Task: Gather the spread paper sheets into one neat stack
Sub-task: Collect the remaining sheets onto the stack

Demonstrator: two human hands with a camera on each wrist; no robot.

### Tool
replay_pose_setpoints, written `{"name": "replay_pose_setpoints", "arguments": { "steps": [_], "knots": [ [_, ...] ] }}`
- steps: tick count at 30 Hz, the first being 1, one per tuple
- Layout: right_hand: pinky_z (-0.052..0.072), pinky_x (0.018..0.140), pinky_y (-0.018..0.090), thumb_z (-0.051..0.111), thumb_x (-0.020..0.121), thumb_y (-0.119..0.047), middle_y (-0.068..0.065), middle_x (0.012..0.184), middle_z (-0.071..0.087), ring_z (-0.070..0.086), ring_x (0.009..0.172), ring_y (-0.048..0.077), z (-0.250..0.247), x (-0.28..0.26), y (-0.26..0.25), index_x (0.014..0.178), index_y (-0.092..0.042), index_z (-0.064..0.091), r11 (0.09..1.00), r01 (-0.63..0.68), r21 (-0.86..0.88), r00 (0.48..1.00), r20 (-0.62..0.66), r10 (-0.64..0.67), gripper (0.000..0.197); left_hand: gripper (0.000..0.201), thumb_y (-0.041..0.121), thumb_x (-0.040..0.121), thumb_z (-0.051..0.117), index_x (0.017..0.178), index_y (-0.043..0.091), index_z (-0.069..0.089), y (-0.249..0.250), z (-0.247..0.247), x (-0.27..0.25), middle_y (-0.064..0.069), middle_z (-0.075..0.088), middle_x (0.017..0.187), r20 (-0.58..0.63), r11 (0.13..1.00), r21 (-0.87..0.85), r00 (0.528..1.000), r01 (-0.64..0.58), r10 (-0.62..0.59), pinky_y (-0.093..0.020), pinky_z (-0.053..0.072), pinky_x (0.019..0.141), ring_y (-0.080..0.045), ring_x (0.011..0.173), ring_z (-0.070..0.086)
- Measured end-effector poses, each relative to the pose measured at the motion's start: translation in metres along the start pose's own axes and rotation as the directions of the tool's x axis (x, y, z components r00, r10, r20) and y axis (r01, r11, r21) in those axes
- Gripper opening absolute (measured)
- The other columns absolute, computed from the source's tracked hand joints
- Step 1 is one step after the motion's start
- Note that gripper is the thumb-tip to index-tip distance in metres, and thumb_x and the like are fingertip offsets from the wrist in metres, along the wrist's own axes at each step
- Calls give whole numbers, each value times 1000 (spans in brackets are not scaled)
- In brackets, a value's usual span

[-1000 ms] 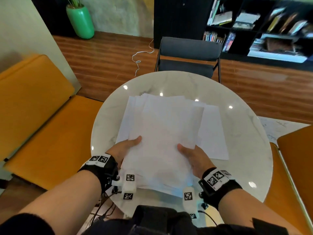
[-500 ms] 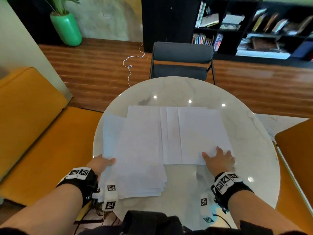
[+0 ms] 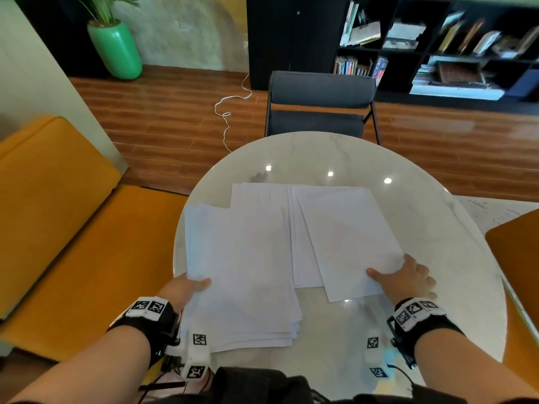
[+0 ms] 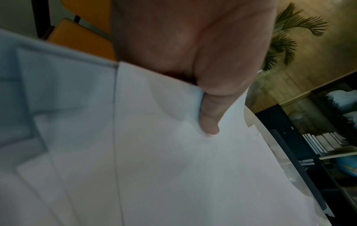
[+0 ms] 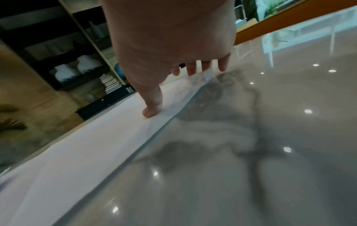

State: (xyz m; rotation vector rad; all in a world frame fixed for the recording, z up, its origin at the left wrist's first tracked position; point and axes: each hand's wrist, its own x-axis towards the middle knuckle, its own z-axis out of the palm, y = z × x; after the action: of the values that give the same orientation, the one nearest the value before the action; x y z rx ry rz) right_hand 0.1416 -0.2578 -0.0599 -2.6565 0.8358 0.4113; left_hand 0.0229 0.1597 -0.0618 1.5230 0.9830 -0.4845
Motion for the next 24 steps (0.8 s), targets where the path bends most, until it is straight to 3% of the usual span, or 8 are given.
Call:
{"name": "replay_pose_setpoints", "arguments": {
  "steps": [3,6,10,12,14,20,22,24],
  "knots": [
    [29,105,53,75,65,-56,17,146,33,33,131,38,4,-3,-9,148,-20,19,999,24,-47,1000,0,-24,106,38,18,85,69,119,4,58,-4,2,2,-20,68,114,-1,999,-49,1000,-5,5,-54,46,100,-40,107,63],
    [37,105,53,82,63,-44,21,140,45,44,127,41,10,-2,-19,143,-12,24,997,-23,78,996,87,16,104,42,27,86,68,121,6,59,-6,3,5,-18,68,116,-22,994,-106,1000,-19,17,-52,46,101,-38,108,63],
    [46,93,42,77,74,-26,24,124,58,57,113,40,14,-13,-28,126,2,45,988,-39,150,988,156,15,67,46,44,83,67,114,10,63,-6,-2,7,-15,69,115,-17,994,-108,1000,4,-6,-51,45,103,-38,108,63],
    [49,85,39,69,78,-19,23,114,63,60,98,37,15,-18,-28,109,1,55,991,-1,136,991,135,-17,40,42,42,83,67,112,11,62,-6,-3,6,-15,69,117,8,992,-126,1000,12,-11,-50,45,103,-37,108,63],
    [47,76,37,60,80,-11,24,107,64,56,85,34,18,-22,-25,95,-1,54,982,35,185,993,105,-55,19,39,36,86,66,115,11,61,-6,-1,5,-16,68,118,21,990,-138,1000,7,-4,-50,45,103,-36,109,63],
    [39,80,38,50,90,-18,19,94,52,52,89,36,11,-35,-16,111,6,54,909,37,415,998,-64,-12,32,46,30,87,66,126,6,58,-9,-2,6,-16,66,123,42,993,-110,998,-33,38,-49,44,105,-36,112,61],
    [43,82,43,46,93,-22,19,93,52,52,87,35,5,-38,-17,111,6,54,863,85,499,993,-110,-34,34,47,34,86,66,124,8,59,-8,-4,6,-15,66,122,33,995,-84,998,-51,54,-49,44,105,-36,112,61],
    [52,79,46,46,94,-22,20,99,56,56,90,38,-4,-46,-20,117,2,54,743,128,657,992,-102,-81,34,51,40,84,67,124,8,60,-9,-4,8,-13,67,121,40,996,-59,997,-60,63,-49,44,105,-35,112,62]
  ]
}}
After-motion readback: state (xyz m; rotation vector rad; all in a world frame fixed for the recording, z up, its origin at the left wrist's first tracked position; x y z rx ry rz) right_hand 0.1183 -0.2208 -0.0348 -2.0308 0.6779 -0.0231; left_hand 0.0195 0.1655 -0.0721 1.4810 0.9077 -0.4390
